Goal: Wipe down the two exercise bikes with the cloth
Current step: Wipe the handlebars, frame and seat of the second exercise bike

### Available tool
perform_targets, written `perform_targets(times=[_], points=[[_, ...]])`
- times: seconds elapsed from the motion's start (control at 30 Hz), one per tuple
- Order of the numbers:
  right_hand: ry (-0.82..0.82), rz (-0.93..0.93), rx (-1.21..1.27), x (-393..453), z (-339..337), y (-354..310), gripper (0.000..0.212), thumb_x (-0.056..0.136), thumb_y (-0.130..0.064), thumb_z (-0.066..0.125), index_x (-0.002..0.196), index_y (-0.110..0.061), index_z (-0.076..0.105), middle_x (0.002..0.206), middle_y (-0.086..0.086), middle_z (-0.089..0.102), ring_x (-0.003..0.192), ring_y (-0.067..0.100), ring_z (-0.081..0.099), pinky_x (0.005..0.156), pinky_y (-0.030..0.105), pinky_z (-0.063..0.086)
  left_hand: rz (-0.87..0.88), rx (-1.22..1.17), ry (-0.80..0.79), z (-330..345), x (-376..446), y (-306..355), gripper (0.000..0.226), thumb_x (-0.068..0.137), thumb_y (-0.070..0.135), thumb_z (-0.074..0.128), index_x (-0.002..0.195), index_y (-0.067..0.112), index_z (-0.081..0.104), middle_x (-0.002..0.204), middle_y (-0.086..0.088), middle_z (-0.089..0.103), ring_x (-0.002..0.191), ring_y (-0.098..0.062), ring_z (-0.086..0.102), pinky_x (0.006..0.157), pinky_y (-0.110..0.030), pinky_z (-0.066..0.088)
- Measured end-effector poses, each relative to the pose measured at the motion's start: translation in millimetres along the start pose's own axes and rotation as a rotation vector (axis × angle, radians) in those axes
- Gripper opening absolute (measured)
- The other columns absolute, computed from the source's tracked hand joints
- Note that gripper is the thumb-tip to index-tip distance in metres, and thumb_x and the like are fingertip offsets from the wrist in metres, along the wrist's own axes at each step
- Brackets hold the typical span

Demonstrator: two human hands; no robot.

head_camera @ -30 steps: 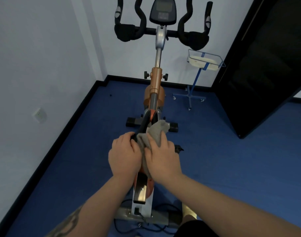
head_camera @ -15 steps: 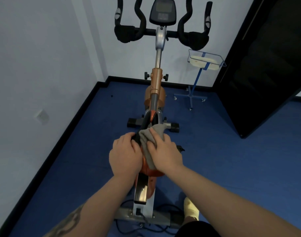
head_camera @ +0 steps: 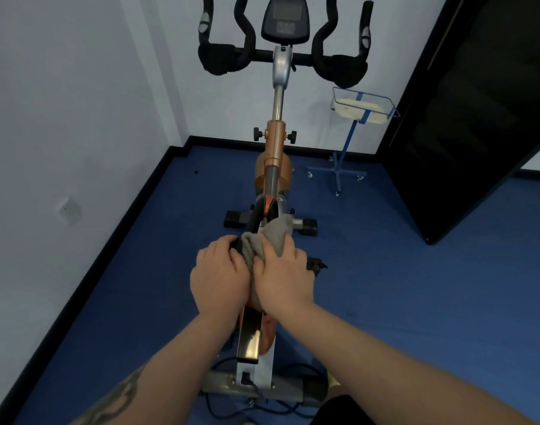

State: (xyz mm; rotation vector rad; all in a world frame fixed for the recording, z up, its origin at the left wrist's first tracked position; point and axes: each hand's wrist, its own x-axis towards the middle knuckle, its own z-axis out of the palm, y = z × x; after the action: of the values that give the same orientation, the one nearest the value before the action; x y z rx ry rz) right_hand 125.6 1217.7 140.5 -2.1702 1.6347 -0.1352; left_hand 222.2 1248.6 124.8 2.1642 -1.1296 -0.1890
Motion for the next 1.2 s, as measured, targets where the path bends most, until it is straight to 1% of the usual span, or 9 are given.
perform_targets(times=[0.1, 0.23, 0.4, 0.57, 0.7, 0.9, 1.03, 1.1, 1.2], points=[[-0.026, -0.048, 0.001, 2.4, -1.8, 6.0, 0.05, 0.102, -0.048, 0.024, 0.151, -0.042, 0.014, 0.161, 0.005, 0.001, 0.136, 0.03, 0.022, 0.102, 0.051, 0.037, -0.001, 0.003, -0.013, -1.4, 0.5, 1.6, 0.032, 0.096, 0.019, 0.041, 0.119, 0.022, 0.061, 0.113, 0.006, 0.064, 0.103, -0.014, 0.053, 0.075, -0.036, 0.046], [-0.084, 0.027, 0.102, 23.9, -16.3, 0.6, 0.048, 0.103, -0.046, 0.022, 0.151, -0.044, 0.015, 0.159, 0.006, 0.013, 0.128, 0.032, 0.034, 0.096, 0.046, 0.041, -0.015, 0.013, -0.025, -3.0, -0.5, 2.6, 0.033, 0.097, 0.02, 0.039, 0.122, 0.022, 0.06, 0.116, 0.005, 0.063, 0.107, -0.016, 0.053, 0.08, -0.04, 0.047], [-0.013, -0.093, -0.009, -3.0, -4.6, 9.2, 0.049, 0.102, -0.047, 0.024, 0.15, -0.04, 0.02, 0.161, 0.007, 0.004, 0.132, 0.031, 0.028, 0.098, 0.05, 0.042, -0.008, -0.012, -0.029, -3.8, -1.1, 3.4, 0.033, 0.097, 0.019, 0.04, 0.122, 0.022, 0.06, 0.116, 0.005, 0.064, 0.106, -0.015, 0.053, 0.08, -0.04, 0.048], [-0.081, 0.01, 0.037, 17.1, -15.4, -2.6, 0.049, 0.103, -0.044, 0.022, 0.151, -0.04, 0.016, 0.16, 0.008, 0.008, 0.129, 0.032, 0.032, 0.098, 0.048, 0.041, -0.008, 0.004, -0.028, -3.1, -0.4, 1.5, 0.032, 0.097, 0.02, 0.04, 0.123, 0.022, 0.059, 0.117, 0.005, 0.063, 0.107, -0.016, 0.052, 0.078, -0.037, 0.046], [-0.018, -0.112, -0.044, -8.4, -0.9, 10.1, 0.052, 0.102, -0.047, 0.023, 0.152, -0.04, 0.013, 0.161, 0.008, -0.002, 0.136, 0.031, 0.022, 0.101, 0.051, 0.039, -0.002, -0.001, -0.036, -2.9, 0.2, 1.8, 0.032, 0.097, 0.02, 0.04, 0.122, 0.023, 0.06, 0.116, 0.005, 0.063, 0.106, -0.015, 0.053, 0.078, -0.039, 0.048], [-0.041, 0.054, 0.114, 22.7, -10.9, 2.0, 0.05, 0.102, -0.046, 0.023, 0.151, -0.047, 0.008, 0.151, 0.006, 0.026, 0.12, 0.03, 0.041, 0.09, 0.044, 0.043, -0.003, 0.018, -0.018, -2.7, -0.1, 2.2, 0.032, 0.097, 0.02, 0.04, 0.123, 0.022, 0.059, 0.117, 0.004, 0.063, 0.109, -0.016, 0.053, 0.078, -0.038, 0.046], [0.134, -0.04, 0.028, -17.6, 10.7, 13.2, 0.051, 0.1, -0.05, 0.026, 0.148, -0.049, 0.011, 0.155, 0.003, 0.018, 0.127, 0.026, 0.03, 0.09, 0.045, 0.045, -0.004, -0.014, -0.023, -3.3, 0.3, 1.7, 0.031, 0.097, 0.02, 0.04, 0.12, 0.023, 0.06, 0.114, 0.006, 0.064, 0.105, -0.015, 0.053, 0.078, -0.039, 0.048], [0.068, -0.027, 0.154, -5.1, 1.6, 22.0, 0.049, 0.101, -0.049, 0.026, 0.148, -0.048, 0.015, 0.151, 0.004, 0.028, 0.123, 0.026, 0.039, 0.087, 0.041, 0.044, 0.009, -0.002, -0.016, -2.5, 1.3, 3.5, 0.03, 0.096, 0.02, 0.04, 0.119, 0.023, 0.06, 0.112, 0.006, 0.064, 0.104, -0.015, 0.054, 0.077, -0.038, 0.047], [-0.067, 0.204, 0.409, 27.6, -14.3, 18.8, 0.044, 0.103, -0.046, 0.023, 0.142, -0.03, 0.035, 0.129, 0.008, 0.054, 0.109, 0.028, 0.055, 0.085, 0.039, 0.046, 0.025, 0.01, 0.004, -1.9, 0.5, 2.7, 0.031, 0.096, 0.02, 0.04, 0.12, 0.022, 0.06, 0.113, 0.005, 0.064, 0.104, -0.016, 0.054, 0.077, -0.038, 0.047]])
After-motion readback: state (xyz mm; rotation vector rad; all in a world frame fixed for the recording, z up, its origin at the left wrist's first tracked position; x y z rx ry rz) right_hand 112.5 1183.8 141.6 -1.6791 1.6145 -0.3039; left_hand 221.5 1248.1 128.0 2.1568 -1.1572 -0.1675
